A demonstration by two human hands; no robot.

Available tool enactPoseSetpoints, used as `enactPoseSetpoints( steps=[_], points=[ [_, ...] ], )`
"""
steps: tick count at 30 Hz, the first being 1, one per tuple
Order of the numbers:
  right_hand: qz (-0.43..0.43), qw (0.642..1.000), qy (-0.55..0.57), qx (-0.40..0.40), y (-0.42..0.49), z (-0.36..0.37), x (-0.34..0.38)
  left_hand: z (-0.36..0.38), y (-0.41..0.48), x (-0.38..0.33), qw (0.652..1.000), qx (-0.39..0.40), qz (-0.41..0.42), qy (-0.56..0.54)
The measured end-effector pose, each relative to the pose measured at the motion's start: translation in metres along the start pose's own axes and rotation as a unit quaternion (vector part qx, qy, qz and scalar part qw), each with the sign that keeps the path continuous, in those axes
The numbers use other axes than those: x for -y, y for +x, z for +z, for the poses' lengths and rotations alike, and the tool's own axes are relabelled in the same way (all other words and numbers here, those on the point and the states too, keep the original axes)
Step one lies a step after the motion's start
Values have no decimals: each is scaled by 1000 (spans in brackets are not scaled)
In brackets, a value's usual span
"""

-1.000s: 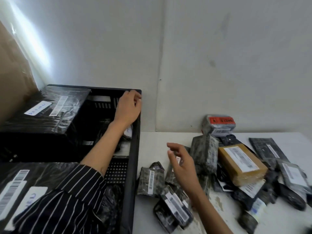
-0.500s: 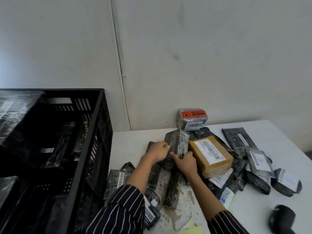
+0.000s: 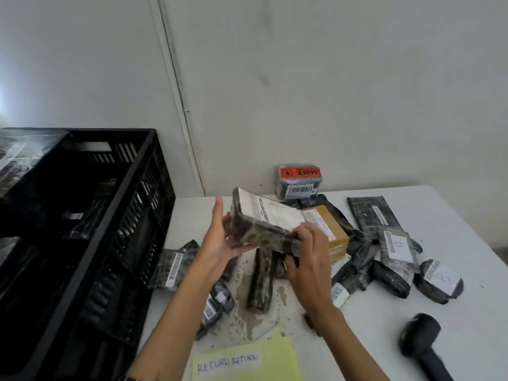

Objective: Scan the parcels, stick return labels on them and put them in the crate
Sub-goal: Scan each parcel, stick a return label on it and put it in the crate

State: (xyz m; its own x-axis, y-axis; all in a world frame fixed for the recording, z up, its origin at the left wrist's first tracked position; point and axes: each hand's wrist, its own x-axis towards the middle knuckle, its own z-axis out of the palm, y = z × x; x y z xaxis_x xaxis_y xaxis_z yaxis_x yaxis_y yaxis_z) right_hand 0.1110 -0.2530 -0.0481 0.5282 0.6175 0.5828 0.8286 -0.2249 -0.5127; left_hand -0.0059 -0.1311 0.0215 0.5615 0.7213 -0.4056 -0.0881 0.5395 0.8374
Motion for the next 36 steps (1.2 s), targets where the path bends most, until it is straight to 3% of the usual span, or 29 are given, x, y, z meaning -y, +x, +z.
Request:
enactPoseSetpoints(
  steps=[5,10,14,17,21,24,28,32,36],
  points=[
    [-72,994,-79,-4,-57,-52,-51,16,-42,61,993,-7,-37,111],
    [-68,988,-85,105,-129,-106,-96,36,-68,152,987,-37,-115,109],
    [81,979,-133,135,-171,-147,-138,48,-88,207,982,-36,-153,105],
    [221,929,-220,197,-180,-157,-175,53,-95,233,973,-39,-173,147],
    [272,868,-281,307,-168,-165,-193,59,-85,240,961,-14,-155,229],
    [337,864,-196,318,-169,-166,-193,68,-74,227,947,32,-153,281],
    [441,879,24,181,-165,-178,-167,76,-53,204,939,61,-133,312],
    [458,870,137,117,-157,-194,-125,76,-30,185,945,28,-87,313],
    [454,855,215,129,-153,-200,-79,81,-16,173,954,40,-75,289]
  ],
)
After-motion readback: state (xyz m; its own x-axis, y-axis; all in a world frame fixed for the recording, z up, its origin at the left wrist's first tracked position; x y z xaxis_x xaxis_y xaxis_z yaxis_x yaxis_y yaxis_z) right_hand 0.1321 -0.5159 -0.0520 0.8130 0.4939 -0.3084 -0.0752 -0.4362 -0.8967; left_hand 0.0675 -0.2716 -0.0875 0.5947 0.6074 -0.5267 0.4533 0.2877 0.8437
